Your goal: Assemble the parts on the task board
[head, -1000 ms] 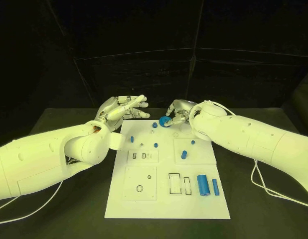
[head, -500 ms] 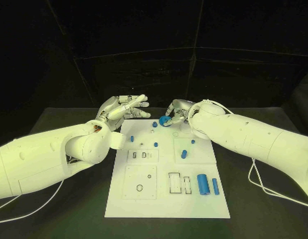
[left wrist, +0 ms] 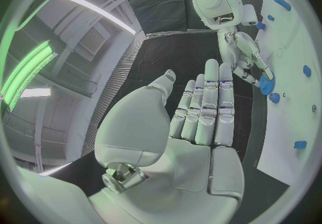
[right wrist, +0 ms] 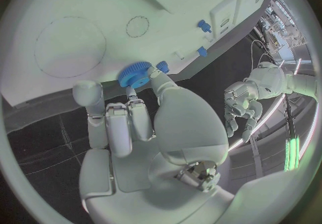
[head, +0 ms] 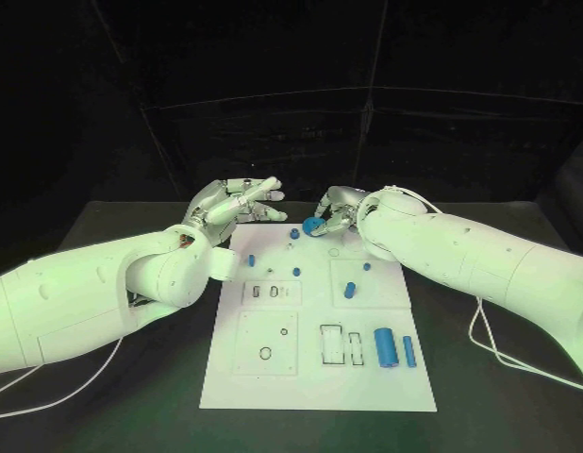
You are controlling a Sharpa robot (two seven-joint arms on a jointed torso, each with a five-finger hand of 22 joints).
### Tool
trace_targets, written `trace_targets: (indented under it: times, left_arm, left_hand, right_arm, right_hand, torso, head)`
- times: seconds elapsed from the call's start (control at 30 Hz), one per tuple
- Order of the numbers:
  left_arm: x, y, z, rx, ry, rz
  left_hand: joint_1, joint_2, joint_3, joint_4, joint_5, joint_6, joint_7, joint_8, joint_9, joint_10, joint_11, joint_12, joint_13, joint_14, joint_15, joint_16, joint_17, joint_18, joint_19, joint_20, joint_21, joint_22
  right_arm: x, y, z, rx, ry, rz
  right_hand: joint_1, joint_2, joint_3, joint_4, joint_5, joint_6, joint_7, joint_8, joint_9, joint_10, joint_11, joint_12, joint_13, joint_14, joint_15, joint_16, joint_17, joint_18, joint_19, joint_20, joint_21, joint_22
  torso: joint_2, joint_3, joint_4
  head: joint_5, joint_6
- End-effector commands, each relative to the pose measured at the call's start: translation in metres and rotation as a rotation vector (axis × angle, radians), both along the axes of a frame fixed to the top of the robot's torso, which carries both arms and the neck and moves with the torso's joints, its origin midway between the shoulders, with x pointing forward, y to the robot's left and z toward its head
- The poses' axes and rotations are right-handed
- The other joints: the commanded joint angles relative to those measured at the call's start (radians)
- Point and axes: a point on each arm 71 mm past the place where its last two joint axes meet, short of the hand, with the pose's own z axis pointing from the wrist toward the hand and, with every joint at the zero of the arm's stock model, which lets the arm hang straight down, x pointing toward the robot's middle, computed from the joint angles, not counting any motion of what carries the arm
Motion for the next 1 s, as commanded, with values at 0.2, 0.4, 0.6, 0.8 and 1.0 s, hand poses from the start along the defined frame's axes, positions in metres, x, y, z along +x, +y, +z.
trace_targets:
  times: [0.2, 0.4, 0.6, 0.8, 1.0]
  left_arm:
    - [-0.001, 0.0, 0.001, -0.005, -0.005, -0.015]
    - [-0.001, 0.0, 0.001, -0.005, -0.005, -0.015]
    - [-0.001, 0.0, 0.001, -0.005, -0.004, -0.016]
    - [-0.001, 0.0, 0.001, -0.004, -0.002, -0.016]
    - [-0.001, 0.003, 0.001, -0.002, -0.003, -0.009]
  left_hand:
    - [0.0, 0.01, 0.001, -0.004, 0.001, 0.006, 0.0, -0.004, -0.001, 0.008, 0.0, -0.006, -0.001, -0.001, -0.001, -0.006, 0.001, 0.013, 0.008, 0.001, -0.003, -0.001]
    - [0.001, 0.011, 0.002, -0.006, 0.001, 0.007, 0.0, -0.004, -0.001, 0.008, 0.0, -0.007, -0.001, -0.001, -0.001, -0.007, 0.002, 0.013, 0.008, 0.001, -0.003, -0.001]
    - [0.002, 0.011, 0.002, -0.006, 0.001, 0.007, 0.0, -0.004, -0.001, 0.008, 0.0, -0.007, -0.001, -0.001, -0.001, -0.007, 0.002, 0.013, 0.008, 0.001, -0.003, -0.002]
    - [0.002, 0.012, 0.002, -0.007, 0.001, 0.007, 0.0, -0.005, -0.001, 0.008, 0.0, -0.008, -0.001, -0.001, -0.001, -0.007, 0.003, 0.013, 0.008, 0.001, -0.003, -0.002]
    - [0.002, 0.012, 0.002, -0.007, 0.001, 0.007, 0.0, -0.005, -0.001, 0.008, 0.0, -0.008, -0.001, -0.001, -0.001, -0.007, 0.003, 0.013, 0.008, 0.001, -0.003, -0.002]
  right_arm:
    - [0.0, -0.003, 0.001, -0.042, -0.015, -0.004]
    - [-0.001, -0.002, 0.003, -0.039, -0.048, 0.001]
    - [-0.003, 0.002, 0.006, -0.038, -0.082, 0.005]
    - [-0.005, 0.003, 0.01, -0.039, -0.128, 0.0]
    - [-0.014, 0.005, 0.019, -0.016, -0.223, 0.017]
  right_hand:
    - [0.057, 0.041, 0.039, -0.036, -0.054, 0.063, -0.011, 0.033, 0.005, 0.006, -0.009, 0.004, 0.107, 0.091, -0.003, 0.005, 0.205, -0.014, 0.003, -0.003, 0.008, 0.007]
    - [0.073, 0.066, 0.085, -0.052, -0.096, 0.122, -0.026, 0.051, 0.006, 0.015, -0.021, 0.012, 0.118, 0.092, -0.013, 0.005, 0.208, -0.015, 0.006, -0.012, 0.013, 0.014]
    - [0.068, 0.067, 0.108, -0.059, -0.101, 0.168, -0.042, 0.064, 0.007, 0.023, -0.035, 0.018, 0.126, 0.092, -0.025, 0.006, 0.211, -0.015, 0.008, -0.022, 0.017, 0.018]
    - [0.066, 0.066, 0.119, -0.063, -0.104, 0.184, -0.048, 0.066, 0.007, 0.026, -0.041, 0.021, 0.13, 0.093, -0.031, 0.007, 0.213, -0.016, 0.011, -0.027, 0.02, 0.024]
    - [0.062, 0.062, 0.122, -0.064, -0.102, 0.185, -0.049, 0.063, 0.005, 0.027, -0.042, 0.021, 0.13, 0.094, -0.032, 0.008, 0.217, -0.018, 0.015, -0.029, 0.023, 0.03]
  torso:
    - [-0.001, 0.0007, -0.0035]
    - [0.0, 0.001, -0.0032]
    - [-0.001, 0.001, -0.0008]
    - [-0.001, 0.0006, -0.0014]
    - [-0.002, 0.0008, -0.0046]
  head:
    - [0.001, -0.004]
    - [0.0, -0.006]
    - [-0.001, -0.01]
    - [-0.004, -0.007]
    - [0.006, -0.004]
